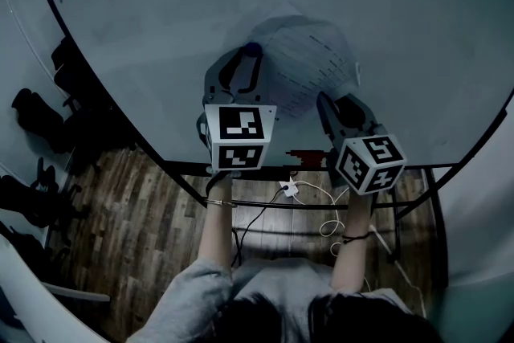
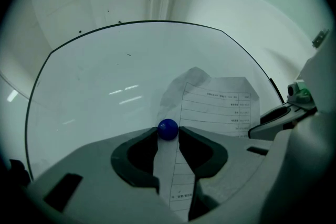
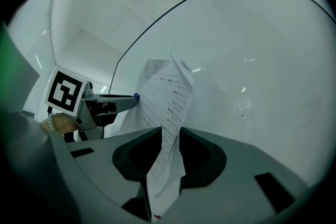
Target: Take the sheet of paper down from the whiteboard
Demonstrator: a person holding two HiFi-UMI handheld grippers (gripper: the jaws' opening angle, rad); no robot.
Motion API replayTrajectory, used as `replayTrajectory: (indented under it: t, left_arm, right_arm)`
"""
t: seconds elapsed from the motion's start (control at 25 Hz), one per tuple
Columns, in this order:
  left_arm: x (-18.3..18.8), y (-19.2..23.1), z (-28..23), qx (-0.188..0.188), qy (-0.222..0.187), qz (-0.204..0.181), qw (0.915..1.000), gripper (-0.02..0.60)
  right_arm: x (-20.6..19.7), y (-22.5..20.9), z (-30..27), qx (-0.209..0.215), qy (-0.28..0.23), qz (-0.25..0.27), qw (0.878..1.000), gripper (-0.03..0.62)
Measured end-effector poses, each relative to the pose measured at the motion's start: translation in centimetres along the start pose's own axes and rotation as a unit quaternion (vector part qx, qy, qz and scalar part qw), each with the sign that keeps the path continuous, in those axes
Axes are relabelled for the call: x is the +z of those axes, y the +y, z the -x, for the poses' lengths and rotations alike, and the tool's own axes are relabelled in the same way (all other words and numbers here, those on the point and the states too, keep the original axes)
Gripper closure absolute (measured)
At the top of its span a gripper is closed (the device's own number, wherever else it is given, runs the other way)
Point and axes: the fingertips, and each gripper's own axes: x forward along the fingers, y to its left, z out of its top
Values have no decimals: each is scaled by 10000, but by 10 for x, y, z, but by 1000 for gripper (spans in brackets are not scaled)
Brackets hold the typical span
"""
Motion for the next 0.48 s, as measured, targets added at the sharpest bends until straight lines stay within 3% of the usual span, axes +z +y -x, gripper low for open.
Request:
replayTrajectory:
  t: [0.36, 0.48]
  left_arm:
    - [1, -4, -7, 133, -91, -253, 9995, 477]
    - [0, -5, -6, 176, -110, -374, 9991, 477]
  right_arm:
    - [3, -1, -3, 70, -37, -74, 9999, 514]
    - [5, -3, -3, -35, -131, -58, 9999, 585]
